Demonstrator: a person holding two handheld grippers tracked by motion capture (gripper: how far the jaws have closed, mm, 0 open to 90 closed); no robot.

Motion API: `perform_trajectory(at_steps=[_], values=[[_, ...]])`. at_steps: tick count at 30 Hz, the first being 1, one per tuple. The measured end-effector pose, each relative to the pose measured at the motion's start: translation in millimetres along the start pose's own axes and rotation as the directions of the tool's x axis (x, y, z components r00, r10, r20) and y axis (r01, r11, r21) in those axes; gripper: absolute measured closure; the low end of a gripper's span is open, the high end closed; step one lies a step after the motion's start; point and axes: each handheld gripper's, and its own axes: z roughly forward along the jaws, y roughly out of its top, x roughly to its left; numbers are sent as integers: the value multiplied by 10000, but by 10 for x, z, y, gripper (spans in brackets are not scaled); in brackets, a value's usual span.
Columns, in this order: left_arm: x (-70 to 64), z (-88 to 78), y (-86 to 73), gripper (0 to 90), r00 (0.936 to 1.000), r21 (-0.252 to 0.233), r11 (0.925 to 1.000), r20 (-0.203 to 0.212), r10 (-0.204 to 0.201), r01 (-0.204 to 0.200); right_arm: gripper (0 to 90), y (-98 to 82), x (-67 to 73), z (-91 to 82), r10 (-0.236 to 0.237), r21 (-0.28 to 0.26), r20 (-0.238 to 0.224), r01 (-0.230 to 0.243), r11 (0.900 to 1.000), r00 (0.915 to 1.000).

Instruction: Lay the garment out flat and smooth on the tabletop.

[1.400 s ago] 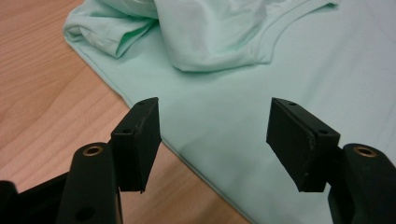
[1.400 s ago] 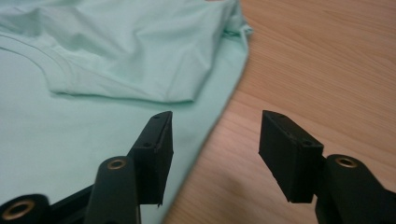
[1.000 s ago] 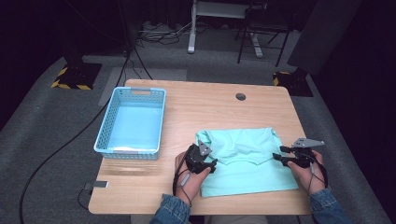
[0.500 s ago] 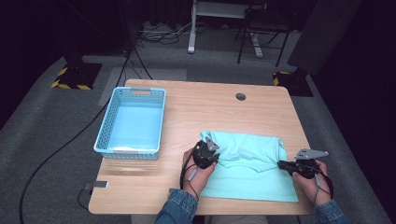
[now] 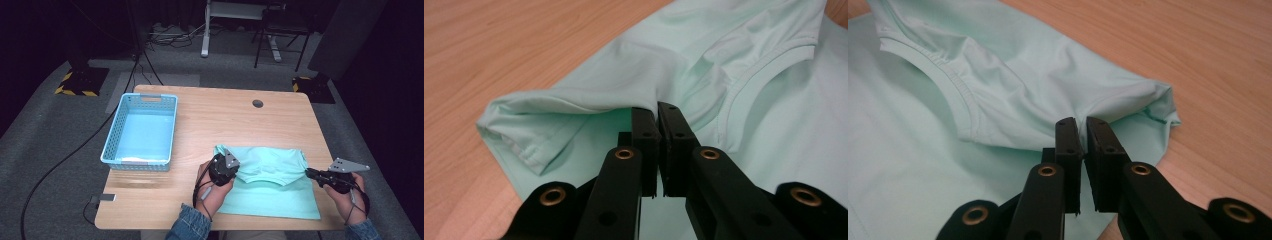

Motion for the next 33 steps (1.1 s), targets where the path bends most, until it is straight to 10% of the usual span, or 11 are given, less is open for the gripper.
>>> perform_trajectory(at_steps=[6, 8, 10, 12, 16, 19, 33], values=[[224, 88, 262, 868, 9999, -82, 9999, -80, 62, -63, 849, 235, -126, 56, -91, -69, -116, 90, 9999, 9999], [493, 180, 533, 868, 9968, -564, 9984, -786, -129, 85, 853, 438, -261, 170, -88, -196, -131, 86, 9998, 9999], [860, 278, 819, 833, 9801, -1349, 9873, -1682, -1059, 835, 852, 752, -529, 390, 74, -627, 242, -59, 9980, 9997], [1061, 266, 952, 618, 9544, -1962, 9564, -1638, -2496, 2164, 672, 985, -824, 597, 984, -1123, 1096, -860, 9899, 9891], [991, 178, 935, 480, 9652, -1842, 9761, -2113, -1540, 1154, 452, 1047, -926, 634, 1949, -2009, 870, -1744, 9640, 9770], [926, 250, 654, 477, 9739, -1108, 9845, -1676, -1530, 1356, 432, 865, -759, 657, 1453, -1398, 717, -1343, 9810, 9868], [583, 478, 1, 461, 9914, 594, 9944, -1026, -812, 876, 367, 345, -277, 896, 408, 308, -183, -402, 9987, 9990]])
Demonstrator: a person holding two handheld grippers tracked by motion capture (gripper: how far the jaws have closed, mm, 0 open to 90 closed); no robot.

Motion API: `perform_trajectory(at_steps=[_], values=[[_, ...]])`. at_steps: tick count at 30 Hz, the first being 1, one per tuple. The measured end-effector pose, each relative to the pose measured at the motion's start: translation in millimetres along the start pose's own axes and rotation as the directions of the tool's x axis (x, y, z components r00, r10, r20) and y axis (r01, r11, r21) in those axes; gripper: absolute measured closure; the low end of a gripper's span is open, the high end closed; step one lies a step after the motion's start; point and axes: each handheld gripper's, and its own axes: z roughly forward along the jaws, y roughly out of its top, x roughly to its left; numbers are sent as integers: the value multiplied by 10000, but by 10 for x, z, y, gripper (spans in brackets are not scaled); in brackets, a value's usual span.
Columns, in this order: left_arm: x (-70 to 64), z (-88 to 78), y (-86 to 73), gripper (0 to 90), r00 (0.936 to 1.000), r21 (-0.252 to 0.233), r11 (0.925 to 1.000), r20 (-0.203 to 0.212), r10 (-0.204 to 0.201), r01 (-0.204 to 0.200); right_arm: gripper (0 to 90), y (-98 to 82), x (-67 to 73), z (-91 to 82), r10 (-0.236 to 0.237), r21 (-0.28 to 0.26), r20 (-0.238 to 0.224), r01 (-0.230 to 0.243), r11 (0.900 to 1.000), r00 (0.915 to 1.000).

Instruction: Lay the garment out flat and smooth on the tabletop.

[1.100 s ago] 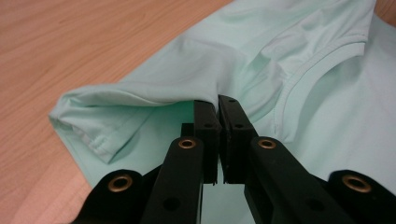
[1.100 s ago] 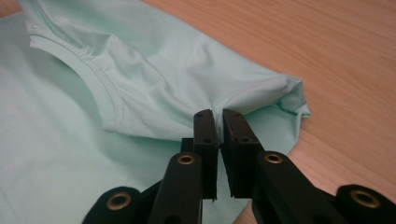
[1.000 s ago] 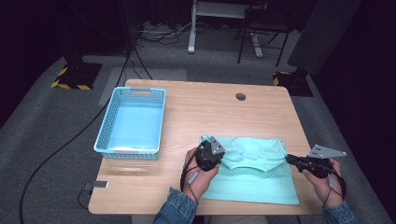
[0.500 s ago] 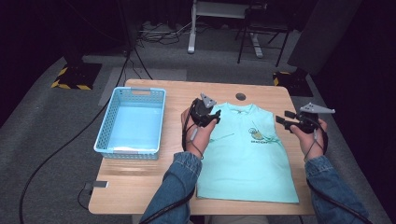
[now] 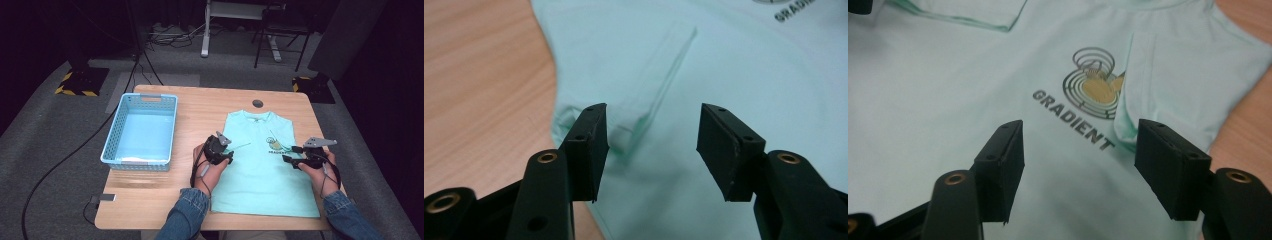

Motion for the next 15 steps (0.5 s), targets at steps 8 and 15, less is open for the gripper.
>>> perform_trajectory(at_steps=[8, 15], values=[[-107, 8, -171, 462, 9998, 243, 9995, 77, 184, -186, 332, -249, -44, 34, -27, 464, -212, 36, 9989, 9998], [-212, -53, -254, 466, 9994, 85, 9995, 170, 303, -305, 333, -375, -55, -42, -127, -12, -310, 127, 9999, 9994]])
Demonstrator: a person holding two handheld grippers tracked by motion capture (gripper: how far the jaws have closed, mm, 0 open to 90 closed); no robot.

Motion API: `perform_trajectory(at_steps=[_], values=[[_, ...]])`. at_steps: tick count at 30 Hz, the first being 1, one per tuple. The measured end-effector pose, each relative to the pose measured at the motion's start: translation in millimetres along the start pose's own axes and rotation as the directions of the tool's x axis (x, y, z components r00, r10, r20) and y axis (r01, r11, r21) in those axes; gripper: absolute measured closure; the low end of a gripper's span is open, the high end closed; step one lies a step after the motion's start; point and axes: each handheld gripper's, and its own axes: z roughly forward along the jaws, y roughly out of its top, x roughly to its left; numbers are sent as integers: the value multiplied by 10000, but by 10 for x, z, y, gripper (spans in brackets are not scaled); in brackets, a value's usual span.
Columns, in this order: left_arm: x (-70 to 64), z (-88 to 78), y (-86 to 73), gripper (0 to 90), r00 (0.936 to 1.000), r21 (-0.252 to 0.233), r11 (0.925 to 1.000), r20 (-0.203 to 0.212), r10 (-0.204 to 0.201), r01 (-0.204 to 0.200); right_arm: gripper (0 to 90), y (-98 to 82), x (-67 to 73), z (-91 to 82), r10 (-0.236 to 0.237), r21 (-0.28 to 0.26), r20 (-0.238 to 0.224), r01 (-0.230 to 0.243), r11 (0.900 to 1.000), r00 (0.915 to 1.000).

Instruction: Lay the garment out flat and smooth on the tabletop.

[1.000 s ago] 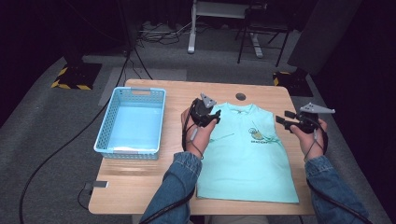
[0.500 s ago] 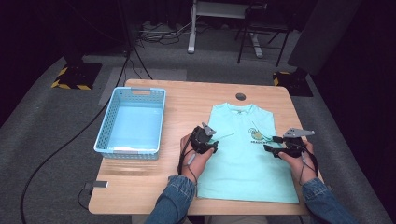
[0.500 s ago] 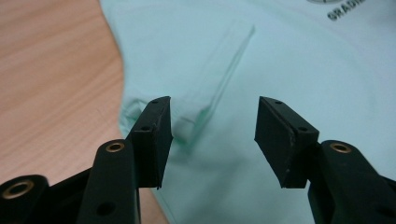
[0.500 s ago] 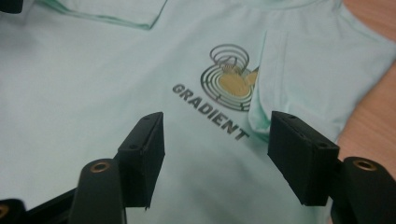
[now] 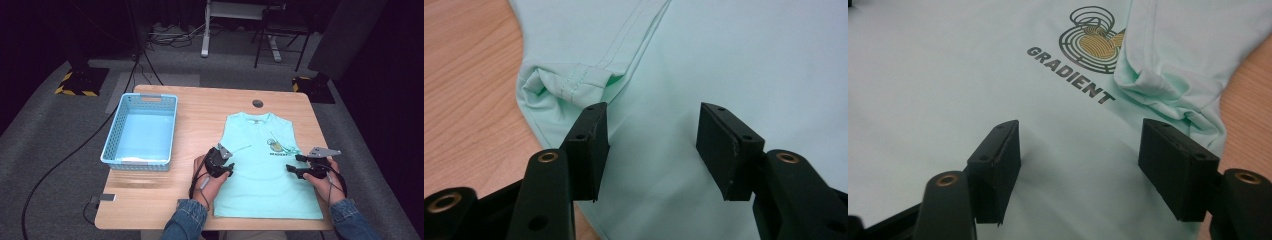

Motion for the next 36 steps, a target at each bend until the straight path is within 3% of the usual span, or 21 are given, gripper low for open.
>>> perform_trajectory(at_steps=[20, 36], values=[[-419, -261, -266, 461, 9982, -98, 9992, 449, 385, -381, 332, -293, 243, -328, -104, 9, -116, 104, 9999, 9999], [-605, -389, -390, 426, 9980, -70, 9992, 497, 388, -385, 332, -422, 400, -472, -151, 6, -153, 151, 9999, 9998]])
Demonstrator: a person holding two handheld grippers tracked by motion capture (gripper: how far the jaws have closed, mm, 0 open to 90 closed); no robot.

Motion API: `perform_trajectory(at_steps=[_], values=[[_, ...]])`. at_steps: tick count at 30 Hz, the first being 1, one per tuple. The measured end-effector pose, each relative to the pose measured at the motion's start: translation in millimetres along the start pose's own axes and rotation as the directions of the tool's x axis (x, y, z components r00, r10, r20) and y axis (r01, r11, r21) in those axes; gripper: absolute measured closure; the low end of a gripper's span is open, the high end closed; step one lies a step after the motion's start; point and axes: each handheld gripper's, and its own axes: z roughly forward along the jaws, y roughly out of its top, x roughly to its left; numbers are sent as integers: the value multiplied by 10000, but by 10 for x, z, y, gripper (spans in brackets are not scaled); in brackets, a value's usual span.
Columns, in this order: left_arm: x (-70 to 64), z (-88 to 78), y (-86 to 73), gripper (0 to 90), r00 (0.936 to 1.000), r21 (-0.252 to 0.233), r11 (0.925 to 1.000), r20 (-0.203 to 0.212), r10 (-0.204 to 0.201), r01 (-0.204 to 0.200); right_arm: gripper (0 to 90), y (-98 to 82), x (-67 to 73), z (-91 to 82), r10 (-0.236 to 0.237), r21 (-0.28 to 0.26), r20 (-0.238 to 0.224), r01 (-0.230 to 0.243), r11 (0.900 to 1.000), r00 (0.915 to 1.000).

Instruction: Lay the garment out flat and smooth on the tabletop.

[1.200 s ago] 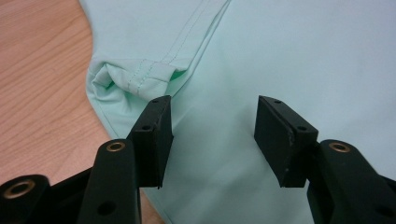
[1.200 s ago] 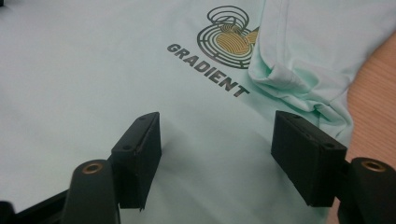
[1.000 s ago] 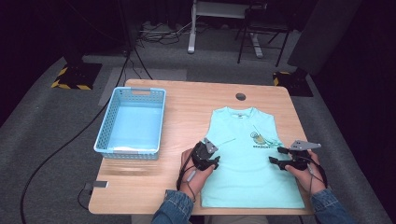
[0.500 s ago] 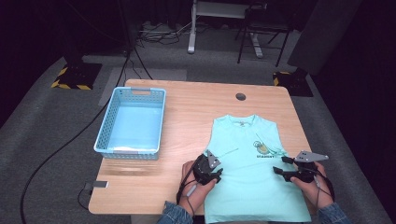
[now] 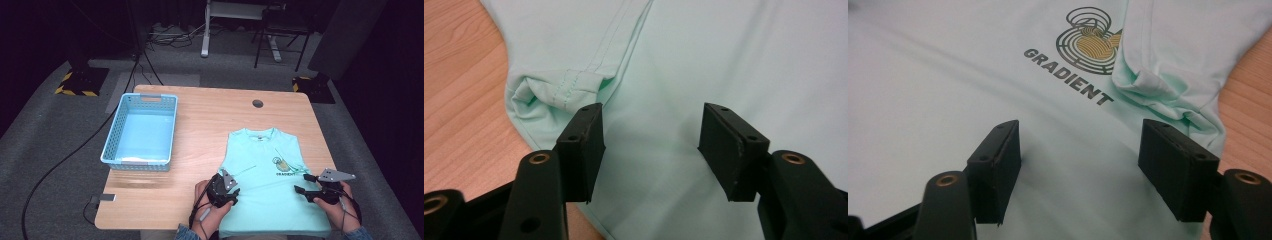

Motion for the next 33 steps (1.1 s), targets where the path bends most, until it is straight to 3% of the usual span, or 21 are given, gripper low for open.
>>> perform_trajectory(at_steps=[6, 11, 18, 33], values=[[-2, 2, 0, 362, 9998, 11, 10000, 185, -16, 16, 332, 0, -2, 0, 7, -8, -14, -7, 10000, 10000], [41, -21, 17, 360, 9999, -237, 9997, 98, -110, 112, 333, 0, -4, 1, 26, -27, -30, -26, 10000, 10000], [94, -94, 142, 349, 10000, -592, 9982, -76, 52, -57, 332, 0, -2, 1, 10, -26, -12, -10, 10000, 10000], [194, -116, 384, 343, 9996, -772, 9967, -189, 227, -241, 331, -1, -2, 2, 7, -31, -14, -7, 10000, 10000]])
